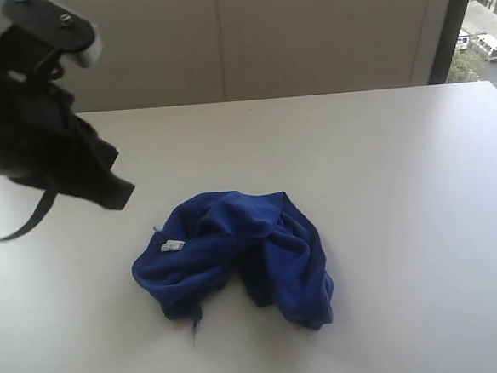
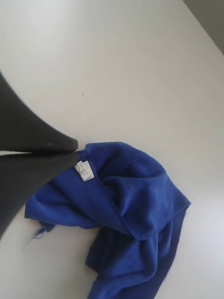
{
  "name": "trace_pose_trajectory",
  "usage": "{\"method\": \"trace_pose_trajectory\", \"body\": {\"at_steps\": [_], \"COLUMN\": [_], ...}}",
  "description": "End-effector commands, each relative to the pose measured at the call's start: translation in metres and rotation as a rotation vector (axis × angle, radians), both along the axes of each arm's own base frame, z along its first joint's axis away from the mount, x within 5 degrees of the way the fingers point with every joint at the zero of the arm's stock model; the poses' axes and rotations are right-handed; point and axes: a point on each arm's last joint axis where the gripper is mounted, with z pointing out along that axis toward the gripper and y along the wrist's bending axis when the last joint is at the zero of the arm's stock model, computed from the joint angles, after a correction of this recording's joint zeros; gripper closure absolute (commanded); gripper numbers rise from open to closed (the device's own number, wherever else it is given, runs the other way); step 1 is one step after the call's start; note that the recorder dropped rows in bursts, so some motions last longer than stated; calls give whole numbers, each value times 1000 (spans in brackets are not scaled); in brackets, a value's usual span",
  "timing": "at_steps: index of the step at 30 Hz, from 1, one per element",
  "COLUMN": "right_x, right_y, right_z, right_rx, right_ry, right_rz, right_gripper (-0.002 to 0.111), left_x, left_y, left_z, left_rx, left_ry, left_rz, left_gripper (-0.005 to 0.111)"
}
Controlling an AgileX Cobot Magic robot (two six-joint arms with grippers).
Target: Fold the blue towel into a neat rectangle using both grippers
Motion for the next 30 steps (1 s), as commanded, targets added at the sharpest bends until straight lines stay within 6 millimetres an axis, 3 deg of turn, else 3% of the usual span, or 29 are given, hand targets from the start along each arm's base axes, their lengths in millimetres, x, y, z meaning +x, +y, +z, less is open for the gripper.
{"method": "trace_pose_trajectory", "body": {"at_steps": [1, 5, 9, 11, 15, 18, 21, 26, 30], "right_x": [0, 2, 2, 1, 0, 0, 0, 0, 0], "right_y": [0, 0, 1, 1, 1, 1, 1, 1, 1], "right_z": [1, 11, 27, 35, 42, 42, 42, 42, 42], "right_rx": [-7, -7, 76, 138, 152, 152, 152, 152, 152], "right_ry": [-24, -136, -320, -401, -486, -481, -481, -481, -481], "right_rz": [0, 4, 5, 7, 15, 15, 15, 15, 15], "right_gripper": [108, 108, 108, 108, 108, 108, 108, 108, 108], "left_x": [-33, -42, -32, -18, 20, 45, 70, 110, 122], "left_y": [22, 29, 26, 25, 18, -3, -26, -50, -56], "left_z": [-31, -64, -80, -80, -80, -72, -71, -89, -105], "left_rx": [-68, -16, 13, 44, 315, 407, 376, 429, 454], "left_ry": [-6, 21, 6, 49, 244, 400, 499, 419, 391], "left_rz": [1, -19, -30, 17, 6, -186, -438, -649, -677], "left_gripper": [106, 106, 106, 107, 107, 107, 107, 107, 107]}}
